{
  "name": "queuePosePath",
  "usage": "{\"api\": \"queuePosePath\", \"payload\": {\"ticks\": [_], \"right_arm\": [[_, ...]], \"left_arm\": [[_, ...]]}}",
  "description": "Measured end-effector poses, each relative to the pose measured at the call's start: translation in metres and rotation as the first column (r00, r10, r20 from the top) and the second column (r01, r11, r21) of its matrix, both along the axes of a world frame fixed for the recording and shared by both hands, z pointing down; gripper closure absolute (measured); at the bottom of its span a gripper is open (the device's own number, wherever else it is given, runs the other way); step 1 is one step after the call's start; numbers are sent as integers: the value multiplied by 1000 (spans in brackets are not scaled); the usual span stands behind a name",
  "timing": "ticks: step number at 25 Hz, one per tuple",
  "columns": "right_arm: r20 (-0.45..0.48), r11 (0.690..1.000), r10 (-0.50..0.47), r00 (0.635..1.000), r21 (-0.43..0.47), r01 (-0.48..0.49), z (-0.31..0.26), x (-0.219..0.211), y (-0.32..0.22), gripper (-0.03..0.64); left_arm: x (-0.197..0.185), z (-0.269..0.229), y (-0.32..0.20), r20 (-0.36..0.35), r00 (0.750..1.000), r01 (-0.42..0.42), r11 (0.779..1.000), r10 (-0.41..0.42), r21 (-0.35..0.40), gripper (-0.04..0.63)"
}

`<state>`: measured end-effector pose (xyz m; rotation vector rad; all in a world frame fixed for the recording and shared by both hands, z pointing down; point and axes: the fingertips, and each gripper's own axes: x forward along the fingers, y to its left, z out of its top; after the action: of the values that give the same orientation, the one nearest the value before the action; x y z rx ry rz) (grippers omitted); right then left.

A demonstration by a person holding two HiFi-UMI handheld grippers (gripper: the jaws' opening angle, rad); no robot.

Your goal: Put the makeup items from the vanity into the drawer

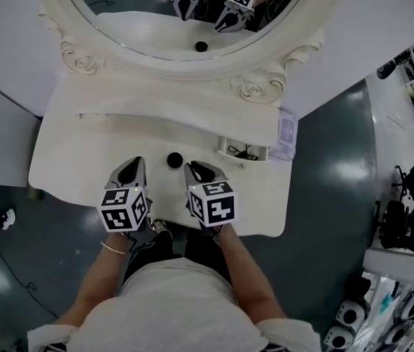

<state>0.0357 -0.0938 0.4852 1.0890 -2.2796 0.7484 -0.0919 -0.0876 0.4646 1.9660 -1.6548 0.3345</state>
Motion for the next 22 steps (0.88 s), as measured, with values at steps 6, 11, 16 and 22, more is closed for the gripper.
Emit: {"api": "queuePosePath", "payload": {"ticks": [6,11,16,22], "right_arm": [[-24,997,-37,999,-62,35,38,-19,5,514],[-60,997,-30,998,-71,26,61,-24,3,468],[-125,999,-41,991,-35,37,76,-29,-3,417],[-174,998,-52,983,-47,44,91,-38,-9,400]], "left_arm": [[-25,38,6,-16,999,45,996,-47,-80,592],[-41,60,10,-31,996,77,990,-81,-116,592],[-55,76,14,-51,991,116,983,-124,-143,592],[-59,87,16,-74,987,126,979,-139,-161,592]]}}
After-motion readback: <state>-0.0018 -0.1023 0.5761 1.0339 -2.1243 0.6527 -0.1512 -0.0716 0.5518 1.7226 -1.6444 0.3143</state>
